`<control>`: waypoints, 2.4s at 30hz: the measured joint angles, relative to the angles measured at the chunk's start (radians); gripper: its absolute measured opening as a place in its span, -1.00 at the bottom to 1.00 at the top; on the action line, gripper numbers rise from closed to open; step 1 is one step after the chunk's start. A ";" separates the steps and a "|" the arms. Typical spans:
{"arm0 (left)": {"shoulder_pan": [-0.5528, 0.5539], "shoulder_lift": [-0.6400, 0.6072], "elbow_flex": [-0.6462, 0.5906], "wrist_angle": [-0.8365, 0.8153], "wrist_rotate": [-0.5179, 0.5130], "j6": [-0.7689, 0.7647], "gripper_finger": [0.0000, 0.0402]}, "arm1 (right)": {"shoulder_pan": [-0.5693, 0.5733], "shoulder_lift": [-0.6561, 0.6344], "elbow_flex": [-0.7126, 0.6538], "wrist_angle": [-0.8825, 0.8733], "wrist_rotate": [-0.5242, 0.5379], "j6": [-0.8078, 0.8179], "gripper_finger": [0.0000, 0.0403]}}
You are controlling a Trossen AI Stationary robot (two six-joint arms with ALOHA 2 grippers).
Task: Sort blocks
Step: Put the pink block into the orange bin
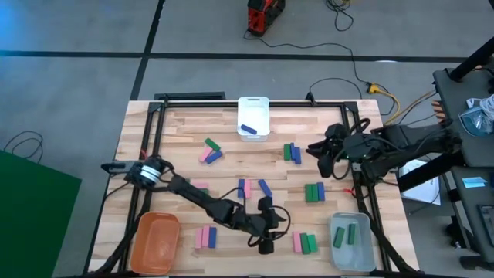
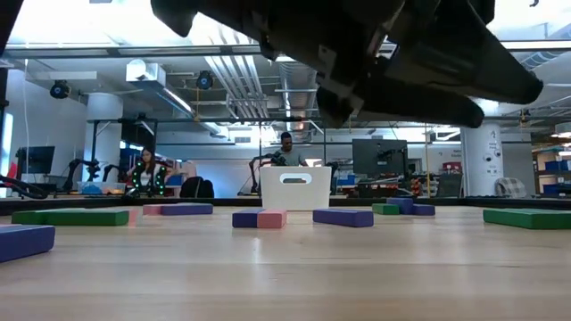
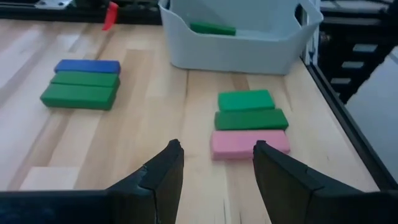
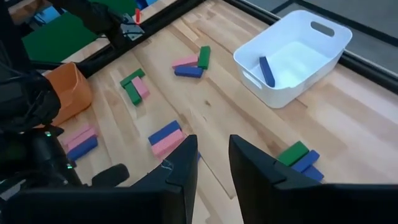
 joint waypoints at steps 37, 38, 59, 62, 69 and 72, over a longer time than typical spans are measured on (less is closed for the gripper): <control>-0.017 0.233 0.244 0.144 -0.072 0.110 0.34 | -0.013 -0.002 -0.034 0.001 0.078 -0.001 -0.37; -0.017 0.233 0.243 0.140 -0.072 0.105 0.36 | -0.013 -0.002 -0.034 0.000 0.078 -0.002 -0.37; -0.022 0.231 0.314 -0.053 -0.043 0.023 0.68 | -0.013 -0.002 -0.037 0.000 0.078 -0.031 -0.30; -0.023 0.233 0.314 -0.050 -0.053 0.023 0.80 | -0.013 -0.002 -0.037 0.000 0.078 -0.031 -0.29; -0.024 0.242 0.312 -0.047 -0.057 -0.010 0.97 | -0.013 -0.001 -0.037 -0.001 0.078 -0.041 -0.30; -0.024 0.242 0.301 -0.045 -0.055 -0.050 0.94 | -0.013 -0.001 -0.037 -0.001 0.078 -0.042 -0.32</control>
